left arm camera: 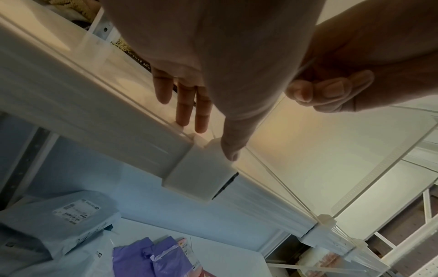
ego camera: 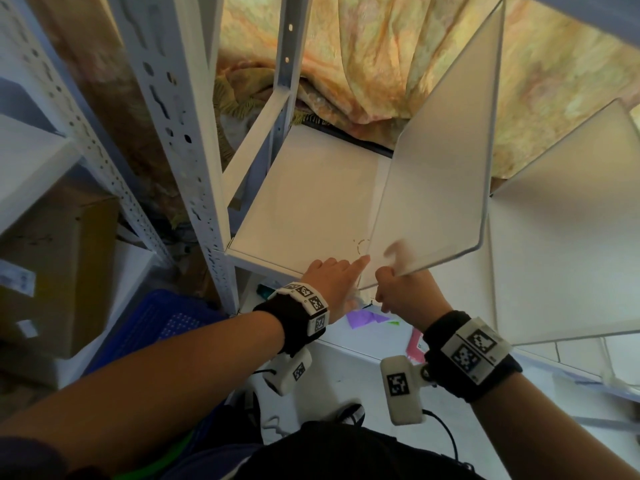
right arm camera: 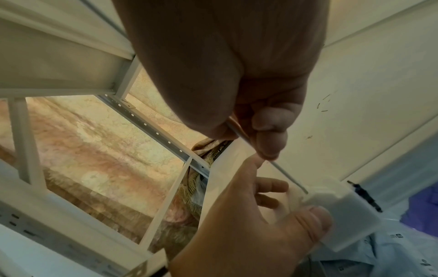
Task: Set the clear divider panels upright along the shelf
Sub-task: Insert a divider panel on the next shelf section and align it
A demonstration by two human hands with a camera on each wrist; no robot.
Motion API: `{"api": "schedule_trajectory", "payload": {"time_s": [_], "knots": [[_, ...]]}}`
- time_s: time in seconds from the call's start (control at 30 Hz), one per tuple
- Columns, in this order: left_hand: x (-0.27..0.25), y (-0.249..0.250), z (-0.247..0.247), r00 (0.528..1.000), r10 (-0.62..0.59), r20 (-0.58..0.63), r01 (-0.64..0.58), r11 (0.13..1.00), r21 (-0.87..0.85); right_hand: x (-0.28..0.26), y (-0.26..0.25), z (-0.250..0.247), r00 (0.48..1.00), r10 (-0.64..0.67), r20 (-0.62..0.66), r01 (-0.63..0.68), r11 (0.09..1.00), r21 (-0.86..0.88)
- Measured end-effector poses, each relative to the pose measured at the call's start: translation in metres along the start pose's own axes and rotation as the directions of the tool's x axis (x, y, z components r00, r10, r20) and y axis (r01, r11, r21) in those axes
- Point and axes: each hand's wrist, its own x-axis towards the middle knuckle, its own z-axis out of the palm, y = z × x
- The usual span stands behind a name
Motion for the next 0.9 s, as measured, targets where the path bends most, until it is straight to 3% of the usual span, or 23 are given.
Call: {"api": "schedule_trajectory", "payload": {"time_s": [0.13,0.33,0.57,0.73,0.9], "knots": [[-0.003,0.0,0.0,1.0,0.003,-0.009,-0.004,1.0,-0.02,0.009,0.0,-0.004,0.99,0.136,-0.045,-0.119,0.954,0.277],[0.0,0.003,-0.003,1.0,-0.015,-0.024,0.014,0.998,-0.053,0.025,-0.005,-0.014,0.984,0.17,0.049,-0.177,0.954,0.242],[0.002,0.005,0.001,0.999,-0.026,-0.032,0.024,0.999,-0.046,0.017,-0.005,-0.015,0.982,0.186,0.039,-0.19,0.947,0.257],[0.004,0.005,0.006,0.998,-0.05,-0.041,0.048,0.998,-0.041,0.004,-0.016,-0.045,0.987,0.159,0.001,-0.147,0.912,0.382],[0.006,0.006,0.009,0.999,-0.029,-0.038,0.03,1.0,0.01,-0.006,-0.005,-0.036,0.979,0.202,0.032,-0.201,0.918,0.342]]}}
